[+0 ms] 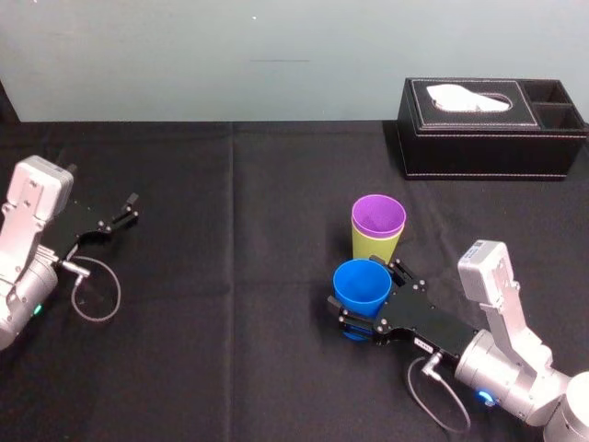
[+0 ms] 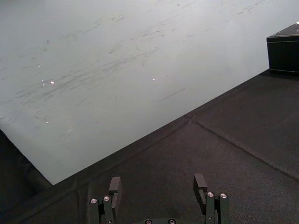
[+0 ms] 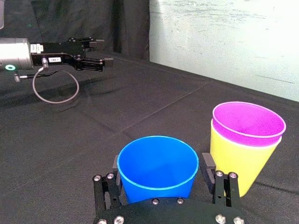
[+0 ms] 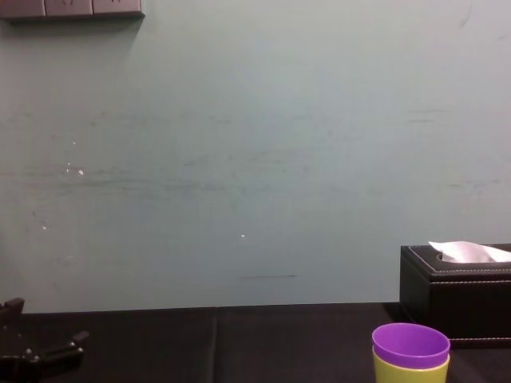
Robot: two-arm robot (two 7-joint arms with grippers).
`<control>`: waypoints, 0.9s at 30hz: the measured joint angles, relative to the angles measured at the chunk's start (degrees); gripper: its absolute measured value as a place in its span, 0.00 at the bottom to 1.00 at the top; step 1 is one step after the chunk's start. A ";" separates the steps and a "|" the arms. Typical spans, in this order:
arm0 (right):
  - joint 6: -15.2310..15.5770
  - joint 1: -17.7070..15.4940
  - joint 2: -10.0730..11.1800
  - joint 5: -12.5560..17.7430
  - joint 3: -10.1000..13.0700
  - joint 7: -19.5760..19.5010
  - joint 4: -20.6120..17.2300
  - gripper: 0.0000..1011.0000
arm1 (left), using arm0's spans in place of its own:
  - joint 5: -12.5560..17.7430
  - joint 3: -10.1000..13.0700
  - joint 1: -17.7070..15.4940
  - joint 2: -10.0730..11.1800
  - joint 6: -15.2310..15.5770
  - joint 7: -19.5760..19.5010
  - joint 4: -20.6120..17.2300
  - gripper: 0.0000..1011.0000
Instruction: Stack the three plastic cups sequentially using one hand.
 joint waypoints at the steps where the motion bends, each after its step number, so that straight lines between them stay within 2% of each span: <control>1: -0.01 0.00 0.00 0.00 0.00 -0.01 0.00 0.99 | 0.00 0.00 0.00 0.00 0.00 0.00 0.00 1.00; 23: -0.11 -0.30 0.18 0.11 0.19 0.09 -0.31 0.99 | 0.00 0.00 0.00 0.00 0.00 0.00 0.00 1.00; 27: -0.11 -0.32 0.19 0.13 0.22 0.11 -0.33 0.92 | 0.00 0.00 0.00 0.00 0.00 0.00 0.00 1.00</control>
